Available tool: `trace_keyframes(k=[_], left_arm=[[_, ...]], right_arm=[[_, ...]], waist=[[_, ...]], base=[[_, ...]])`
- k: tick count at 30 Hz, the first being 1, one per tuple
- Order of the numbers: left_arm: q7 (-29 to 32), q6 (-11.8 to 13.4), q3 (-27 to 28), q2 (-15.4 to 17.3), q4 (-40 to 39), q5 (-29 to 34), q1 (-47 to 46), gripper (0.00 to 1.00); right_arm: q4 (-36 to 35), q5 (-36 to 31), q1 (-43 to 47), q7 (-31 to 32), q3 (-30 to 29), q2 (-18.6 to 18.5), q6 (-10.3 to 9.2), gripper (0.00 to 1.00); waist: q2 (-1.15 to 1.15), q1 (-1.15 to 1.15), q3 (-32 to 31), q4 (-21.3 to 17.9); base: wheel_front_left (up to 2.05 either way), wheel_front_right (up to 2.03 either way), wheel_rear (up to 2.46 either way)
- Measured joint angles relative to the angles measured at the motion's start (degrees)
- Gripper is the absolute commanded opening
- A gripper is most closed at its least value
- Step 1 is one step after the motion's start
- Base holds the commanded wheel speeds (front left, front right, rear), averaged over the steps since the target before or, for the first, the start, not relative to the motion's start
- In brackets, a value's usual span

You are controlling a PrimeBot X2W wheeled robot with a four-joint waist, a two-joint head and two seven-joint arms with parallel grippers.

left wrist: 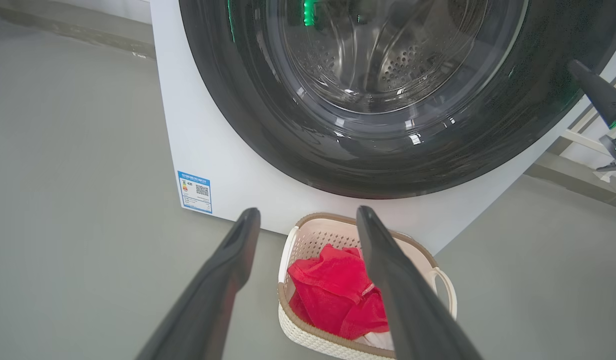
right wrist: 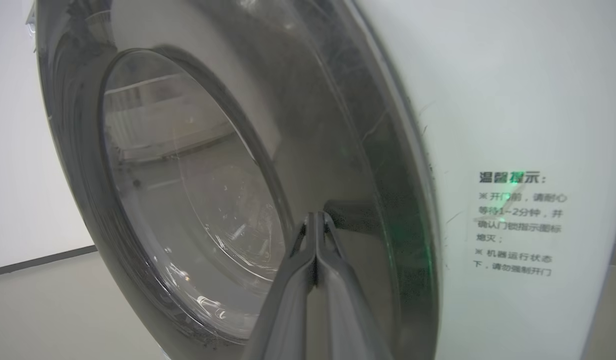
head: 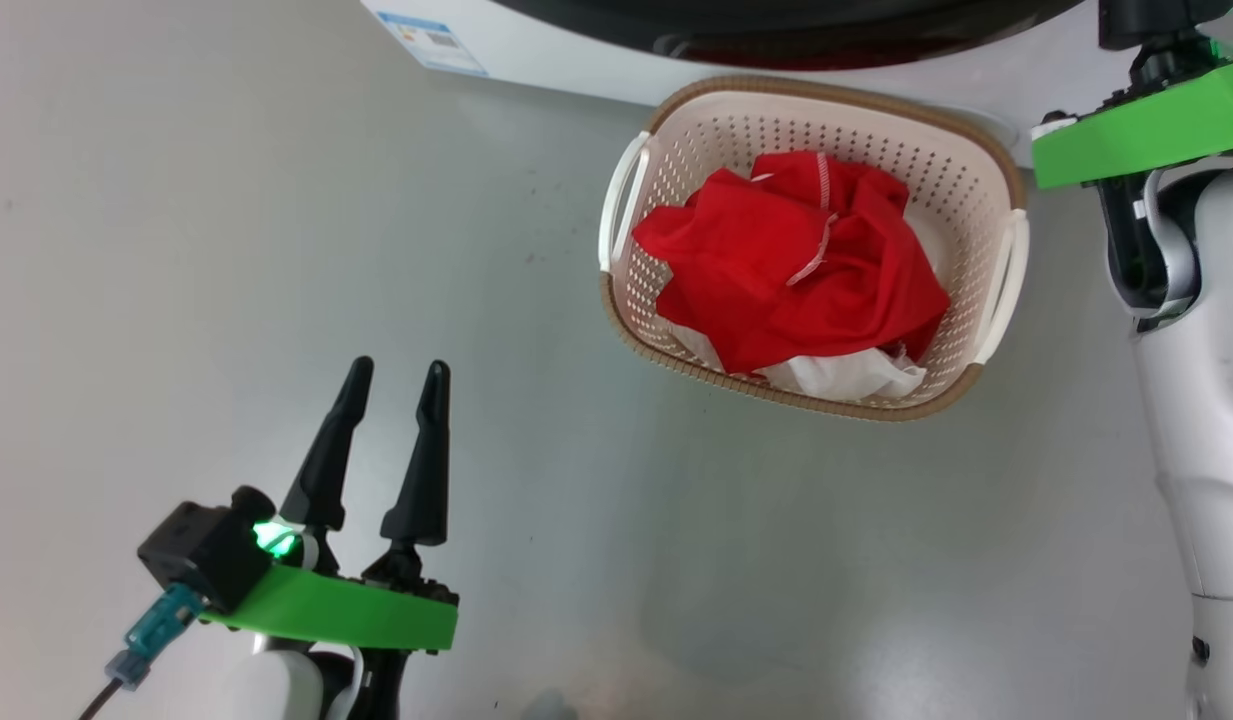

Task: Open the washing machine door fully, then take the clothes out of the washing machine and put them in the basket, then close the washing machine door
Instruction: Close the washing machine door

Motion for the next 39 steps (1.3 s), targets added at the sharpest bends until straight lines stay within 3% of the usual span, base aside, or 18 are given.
trace_keyframes(k=[3, 5, 6, 7, 8, 29, 39], left_arm=[[0.0, 0.0, 0.55, -0.03, 0.34, 0.22, 0.01, 1.0], [0.0, 0.0, 1.1, -0.04, 0.67, 0.9, 0.04, 1.0], [0.0, 0.0, 1.1, -0.04, 0.67, 0.9, 0.04, 1.0], [0.0, 0.0, 1.34, -0.04, 0.9, 1.13, 0.07, 1.0], [0.0, 0.0, 1.57, -0.07, 1.15, 1.37, 0.12, 1.0], [0.0, 0.0, 4.68, 0.02, 3.92, 9.17, 5.28, 1.0], [0.0, 0.0, 4.69, 2.43, 4.23, 9.48, 9.96, 1.0]], right_arm=[[0.08, 0.16, 1.43, 0.0, 1.53, -0.34, -0.26, 0.04], [-0.02, 0.54, 3.63, 0.0, 2.44, -0.33, -0.26, 0.23], [-0.02, 0.54, 3.63, 0.0, 2.44, -0.33, -0.26, 0.45], [-0.03, 0.65, 4.84, 0.0, 2.96, -0.32, -0.26, 0.8], [-0.12, 0.82, 6.12, 0.0, 3.27, -0.3, -0.26, 1.0], [-1.66, 3.87, 26.07, 0.01, 4.09, 2.79, -0.26, 1.0], [-4.52, 5.23, 36.93, 0.07, 2.79, 3.94, -0.26, 1.0]], waist=[[0.0, 0.0, -0.99, -0.44], [0.0, 0.0, -1.8, -0.84], [0.0, 0.0, -1.8, -0.84], [0.0, 0.0, -2.23, -1.06], [0.0, 0.0, -2.72, -1.29], [0.0, 0.0, -13.84, -7.92], [0.0, 0.0, -19.69, -11.88]], base=[[0.0, 0.0, 0.0], [0.0, 0.0, 0.0], [0.0, 0.0, 0.0], [0.0, 0.0, 0.0], [0.0, 0.0, 0.0], [0.0, 0.0, 0.0], [0.0, 0.0, 0.0]])
